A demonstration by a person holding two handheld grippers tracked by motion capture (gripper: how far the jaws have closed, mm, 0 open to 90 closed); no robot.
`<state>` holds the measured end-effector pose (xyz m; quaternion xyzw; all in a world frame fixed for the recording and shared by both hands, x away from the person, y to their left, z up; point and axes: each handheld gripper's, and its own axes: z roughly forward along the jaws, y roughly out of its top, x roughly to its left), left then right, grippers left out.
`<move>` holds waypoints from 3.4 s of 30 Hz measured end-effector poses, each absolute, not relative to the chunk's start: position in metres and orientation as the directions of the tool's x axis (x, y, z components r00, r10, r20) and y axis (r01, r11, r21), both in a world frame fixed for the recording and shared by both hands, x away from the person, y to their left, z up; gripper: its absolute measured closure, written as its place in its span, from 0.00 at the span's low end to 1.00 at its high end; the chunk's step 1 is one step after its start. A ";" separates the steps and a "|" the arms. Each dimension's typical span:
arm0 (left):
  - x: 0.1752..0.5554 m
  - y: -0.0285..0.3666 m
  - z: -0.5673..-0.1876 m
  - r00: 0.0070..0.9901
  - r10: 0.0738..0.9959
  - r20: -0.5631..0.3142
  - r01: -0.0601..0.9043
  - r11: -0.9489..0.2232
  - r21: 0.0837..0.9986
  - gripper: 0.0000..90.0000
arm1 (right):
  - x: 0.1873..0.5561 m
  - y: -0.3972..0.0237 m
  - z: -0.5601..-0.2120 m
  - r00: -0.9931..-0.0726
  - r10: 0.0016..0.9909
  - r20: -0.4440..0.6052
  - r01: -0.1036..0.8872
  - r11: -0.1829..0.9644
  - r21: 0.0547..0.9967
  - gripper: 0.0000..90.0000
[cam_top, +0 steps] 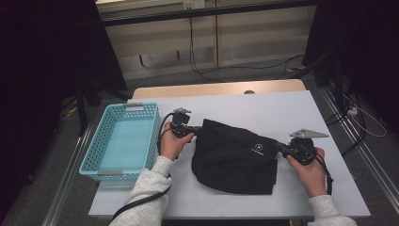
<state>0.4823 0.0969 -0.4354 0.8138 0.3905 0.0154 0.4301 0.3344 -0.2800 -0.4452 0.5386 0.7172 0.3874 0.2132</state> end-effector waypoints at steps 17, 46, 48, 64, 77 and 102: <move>0.479 0.113 -0.419 0.687 0.656 -0.313 0.600 -0.269 0.754 0.95 | 0.335 -0.284 -0.437 -0.329 0.936 0.122 0.563 0.091 0.822 1.00; 0.477 0.117 -0.420 0.675 0.667 -0.315 0.607 -0.260 0.751 0.95 | 0.346 -0.263 -0.461 -0.270 0.945 0.183 0.695 0.059 0.717 0.49; 0.478 0.118 -0.420 0.675 0.668 -0.315 0.607 -0.259 0.752 0.95 | 0.347 -0.260 -0.461 -0.281 0.944 0.173 0.694 0.075 0.716 0.56; 0.480 0.120 -0.417 0.675 0.662 -0.326 0.609 -0.250 0.752 0.95 | 0.353 -0.258 -0.460 -0.343 0.926 0.160 0.656 0.114 0.746 0.96; 0.480 0.129 -0.407 0.679 0.661 -0.319 0.589 -0.231 0.775 0.95 | 0.351 -0.267 -0.438 -0.341 0.927 0.157 0.547 0.060 0.835 0.96; 0.469 0.146 -0.402 0.660 0.681 -0.316 0.592 -0.213 0.778 0.95 | 0.358 -0.260 -0.427 -0.373 0.916 0.149 0.487 0.057 0.872 0.96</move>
